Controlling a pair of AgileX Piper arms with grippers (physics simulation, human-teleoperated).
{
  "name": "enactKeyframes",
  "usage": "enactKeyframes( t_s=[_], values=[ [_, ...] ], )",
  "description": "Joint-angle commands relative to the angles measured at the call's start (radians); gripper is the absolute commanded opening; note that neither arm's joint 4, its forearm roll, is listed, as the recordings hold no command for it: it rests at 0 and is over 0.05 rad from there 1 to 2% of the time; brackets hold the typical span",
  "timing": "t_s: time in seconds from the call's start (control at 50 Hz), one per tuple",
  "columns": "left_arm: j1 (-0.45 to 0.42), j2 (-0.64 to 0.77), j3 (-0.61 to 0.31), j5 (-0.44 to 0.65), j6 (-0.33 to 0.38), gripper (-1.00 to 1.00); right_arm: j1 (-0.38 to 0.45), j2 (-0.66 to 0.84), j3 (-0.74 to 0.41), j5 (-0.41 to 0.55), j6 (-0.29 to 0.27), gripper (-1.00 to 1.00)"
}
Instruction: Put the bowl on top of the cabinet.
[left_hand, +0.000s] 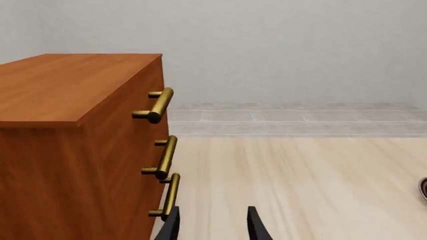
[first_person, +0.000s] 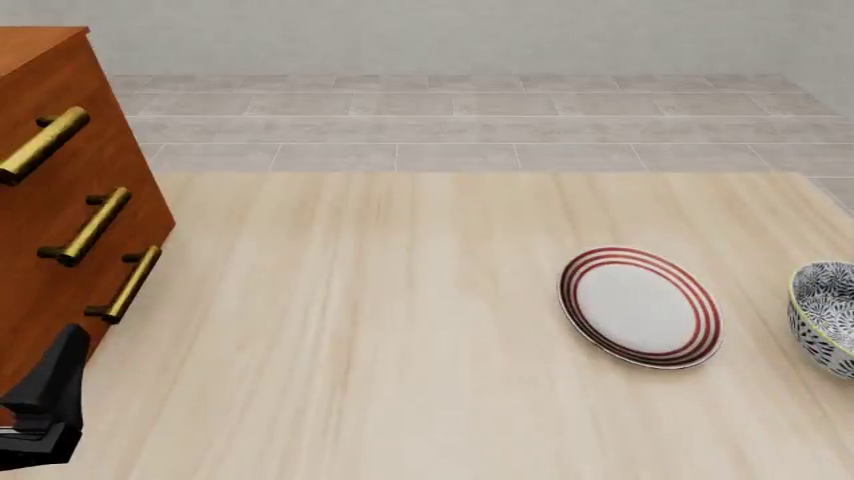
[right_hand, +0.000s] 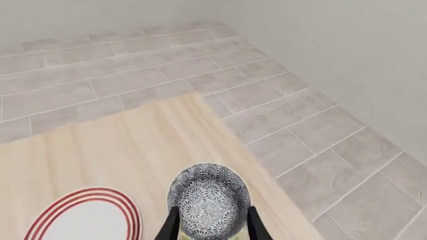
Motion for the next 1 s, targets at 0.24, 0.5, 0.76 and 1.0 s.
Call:
enactKeyframes(
  t_s=[0.24,0.5,0.76,1.0],
  values=[
    [-0.001,0.001,0.0,0.0,0.0,1.0,-0.137,0.163,0.004,-0.068,-0.018,1.0],
    [-0.002,0.0,0.0,0.0,0.001,1.0,-0.156,0.261,0.012,-0.092,0.043,1.0],
    [-0.006,0.002,0.001,0.004,0.007,1.0,-0.19,0.367,-0.02,-0.138,0.031,1.0],
    [-0.007,0.001,0.002,0.006,0.005,1.0,-0.187,0.471,-0.023,-0.207,0.071,1.0]
  ],
)
